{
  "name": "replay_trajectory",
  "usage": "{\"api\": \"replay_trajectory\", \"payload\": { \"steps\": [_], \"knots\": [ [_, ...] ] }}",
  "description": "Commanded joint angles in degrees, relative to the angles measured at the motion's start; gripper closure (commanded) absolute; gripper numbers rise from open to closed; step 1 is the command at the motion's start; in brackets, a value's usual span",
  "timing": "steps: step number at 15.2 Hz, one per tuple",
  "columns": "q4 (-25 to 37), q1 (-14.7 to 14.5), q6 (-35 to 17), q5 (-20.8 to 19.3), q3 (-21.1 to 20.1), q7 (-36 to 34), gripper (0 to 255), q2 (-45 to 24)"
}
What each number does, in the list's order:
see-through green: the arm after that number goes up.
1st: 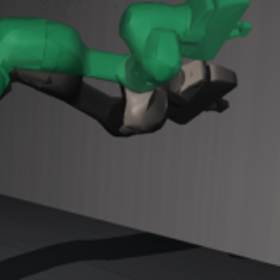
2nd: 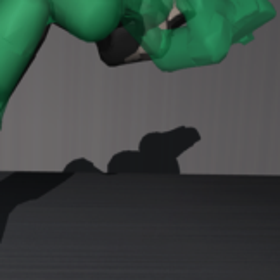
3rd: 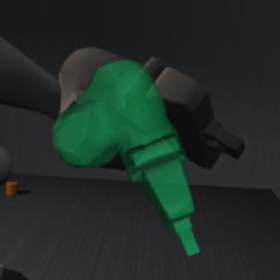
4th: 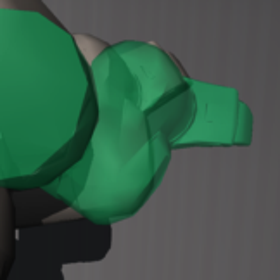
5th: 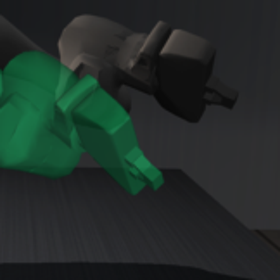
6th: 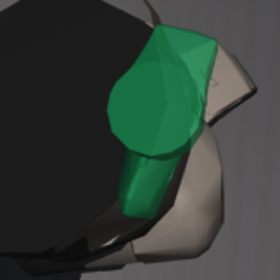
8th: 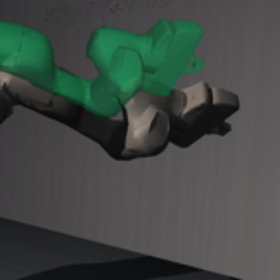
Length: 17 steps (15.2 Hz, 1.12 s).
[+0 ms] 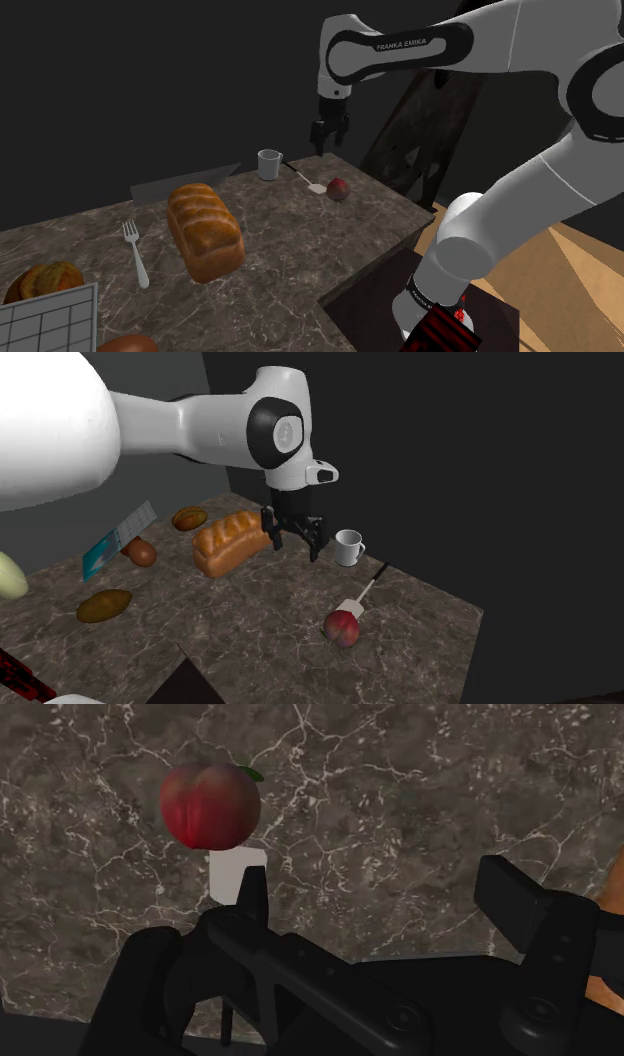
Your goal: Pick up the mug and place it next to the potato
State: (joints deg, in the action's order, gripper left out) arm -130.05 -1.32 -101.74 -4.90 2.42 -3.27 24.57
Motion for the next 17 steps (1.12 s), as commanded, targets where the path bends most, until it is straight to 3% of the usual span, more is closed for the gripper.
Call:
{"api": "replay_trajectory", "payload": {
  "steps": [1,9,17],
  "knots": [
    [2.3,0.0,-2.4,0.1,0.1,-0.5,0,-4.5],
    [13.6,-0.1,-9.2,0.7,-0.1,-2.9,0,-21.7],
    [30.1,-0.1,-11.3,1.4,-0.1,-4.7,0,-39.5]
  ]
}}
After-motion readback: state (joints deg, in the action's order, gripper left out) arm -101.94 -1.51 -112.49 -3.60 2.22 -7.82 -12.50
